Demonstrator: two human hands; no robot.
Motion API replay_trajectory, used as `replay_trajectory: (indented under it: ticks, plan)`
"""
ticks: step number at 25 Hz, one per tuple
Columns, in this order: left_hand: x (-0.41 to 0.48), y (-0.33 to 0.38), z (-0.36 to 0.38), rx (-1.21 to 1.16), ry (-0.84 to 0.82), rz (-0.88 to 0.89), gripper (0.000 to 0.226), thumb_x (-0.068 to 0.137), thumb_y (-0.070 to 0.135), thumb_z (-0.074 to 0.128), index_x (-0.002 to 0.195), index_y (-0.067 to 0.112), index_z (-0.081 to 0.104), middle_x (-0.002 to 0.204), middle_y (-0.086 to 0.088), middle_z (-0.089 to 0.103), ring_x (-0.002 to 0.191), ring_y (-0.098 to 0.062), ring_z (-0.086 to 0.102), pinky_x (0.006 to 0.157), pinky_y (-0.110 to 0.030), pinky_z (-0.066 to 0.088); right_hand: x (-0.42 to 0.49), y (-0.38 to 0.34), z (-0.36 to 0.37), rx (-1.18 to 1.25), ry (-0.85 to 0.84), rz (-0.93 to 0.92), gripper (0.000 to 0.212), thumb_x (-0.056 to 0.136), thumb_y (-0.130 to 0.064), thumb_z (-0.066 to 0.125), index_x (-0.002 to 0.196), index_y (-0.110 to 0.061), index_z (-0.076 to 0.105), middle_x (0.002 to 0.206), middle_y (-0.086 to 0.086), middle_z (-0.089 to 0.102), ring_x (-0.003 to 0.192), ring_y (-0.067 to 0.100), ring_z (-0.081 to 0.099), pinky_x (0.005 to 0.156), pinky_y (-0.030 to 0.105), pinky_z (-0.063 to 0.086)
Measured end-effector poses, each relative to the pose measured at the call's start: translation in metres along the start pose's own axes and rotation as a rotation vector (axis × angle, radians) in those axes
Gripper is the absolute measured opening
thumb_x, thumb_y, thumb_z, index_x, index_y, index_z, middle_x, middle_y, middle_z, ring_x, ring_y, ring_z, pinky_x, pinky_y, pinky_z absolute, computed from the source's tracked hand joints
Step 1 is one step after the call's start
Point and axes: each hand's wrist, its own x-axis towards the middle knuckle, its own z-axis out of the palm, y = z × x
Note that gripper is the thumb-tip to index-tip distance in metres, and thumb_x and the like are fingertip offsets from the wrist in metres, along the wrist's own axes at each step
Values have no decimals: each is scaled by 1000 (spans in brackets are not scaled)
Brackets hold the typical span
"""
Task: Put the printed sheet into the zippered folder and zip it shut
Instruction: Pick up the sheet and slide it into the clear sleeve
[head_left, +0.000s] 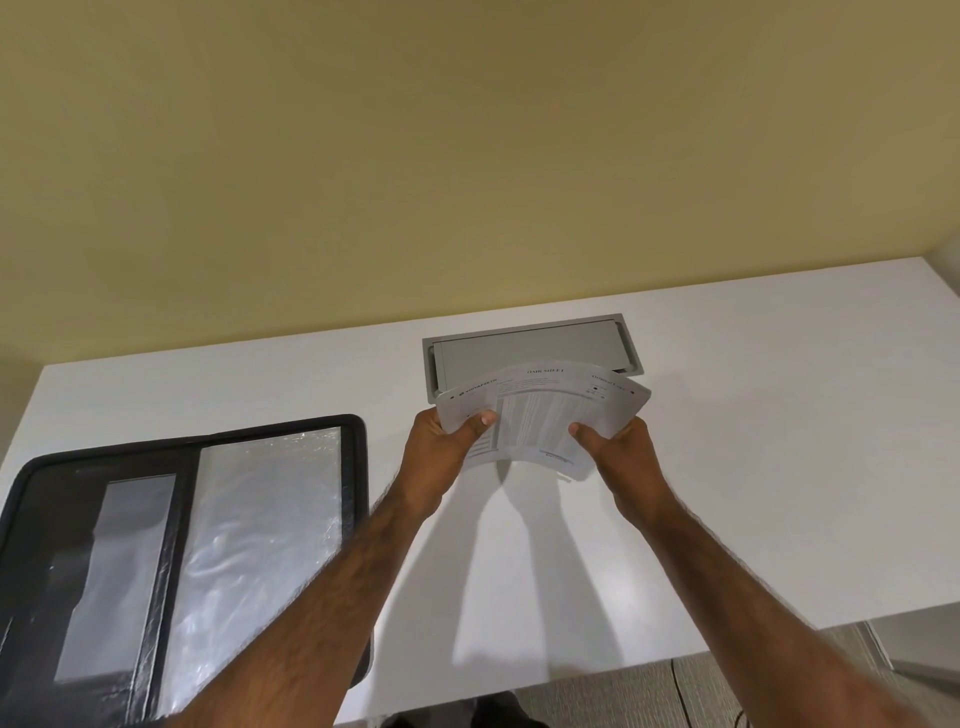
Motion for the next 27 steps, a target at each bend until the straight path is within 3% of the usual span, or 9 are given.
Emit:
replay_trajectory:
  ticks: [8, 12, 20, 24, 27]
  plan:
    - [-2, 3, 4, 26, 38, 13, 23, 92, 14, 71, 97, 36, 76, 95, 11, 79, 90, -5, 73, 91, -33, 56, -4, -3, 2, -15, 2, -23, 33, 91, 1, 62, 113, -24, 69, 106, 2, 74, 96, 16, 68, 76, 25, 54]
    - [-2, 8, 6, 9, 39, 18, 20, 92, 16, 70, 98, 35, 74, 92, 16, 78, 86, -1, 72, 83, -25, 56, -4, -11, 0, -28, 8, -45, 33, 91, -1, 63, 115, -22, 69, 110, 4, 74, 99, 19, 68, 78, 28, 54]
    - [1, 10, 5, -3, 21, 22, 19, 91, 16, 71, 103, 31, 73, 95, 14, 78, 89, -3, 73, 79, -20, 57, -4, -20, 1, -37, 12, -64, 38, 91, 1, 61, 101, -35, 68, 100, -7, 73, 89, 7, 68, 75, 25, 55]
    - [2, 5, 3, 21, 25, 8, 20, 88, 18, 75, 103, 32, 74, 97, 12, 79, 89, -4, 73, 83, -25, 57, -2, -14, 0, -33, -3, -37, 35, 89, 1, 65, 108, -28, 70, 106, 1, 75, 99, 18, 69, 83, 32, 56]
    - [1, 0, 2, 51, 22, 13, 22, 87, 17, 76, 99, 36, 74, 94, 16, 79, 89, 0, 73, 85, -25, 55, -1, -12, 1, -26, 12, -17, 34, 87, 2, 67, 108, -25, 70, 106, 1, 75, 97, 15, 70, 85, 31, 54]
